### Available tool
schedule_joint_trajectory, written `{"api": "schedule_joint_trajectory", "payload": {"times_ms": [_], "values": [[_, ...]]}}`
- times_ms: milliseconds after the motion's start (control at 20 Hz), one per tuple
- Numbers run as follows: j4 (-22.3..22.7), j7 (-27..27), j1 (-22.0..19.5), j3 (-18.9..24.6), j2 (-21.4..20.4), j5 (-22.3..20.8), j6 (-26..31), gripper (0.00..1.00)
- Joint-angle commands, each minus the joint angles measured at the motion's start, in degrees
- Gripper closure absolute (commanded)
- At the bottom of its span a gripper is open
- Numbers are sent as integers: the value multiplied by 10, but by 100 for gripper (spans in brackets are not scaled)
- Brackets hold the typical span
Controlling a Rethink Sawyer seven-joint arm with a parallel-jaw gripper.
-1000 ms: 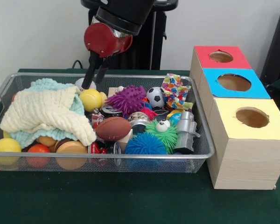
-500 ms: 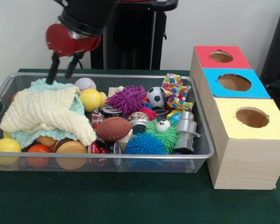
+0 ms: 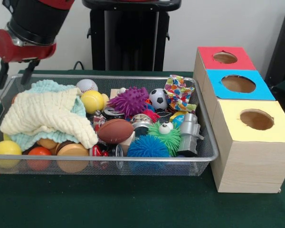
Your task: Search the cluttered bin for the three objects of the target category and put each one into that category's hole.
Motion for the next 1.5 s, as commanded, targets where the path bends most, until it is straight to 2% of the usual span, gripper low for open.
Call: {"api": "schedule_joint_trajectory", "payload": {"times_ms": [50,200,400,550,800,900,1200,1350,1500], "values": [[-5,83,3,-25,60,-2,-12,0],[5,105,3,-35,70,18,-6,0],[43,110,-20,-28,86,98,27,0],[64,116,-37,-21,92,149,16,0],[67,107,-39,-30,105,185,11,0],[60,101,-35,-36,113,197,31,0],[48,81,-19,-54,120,190,29,0],[36,54,-6,-64,121,142,-15,0],[29,59,-1,-70,123,125,-51,0]]}}
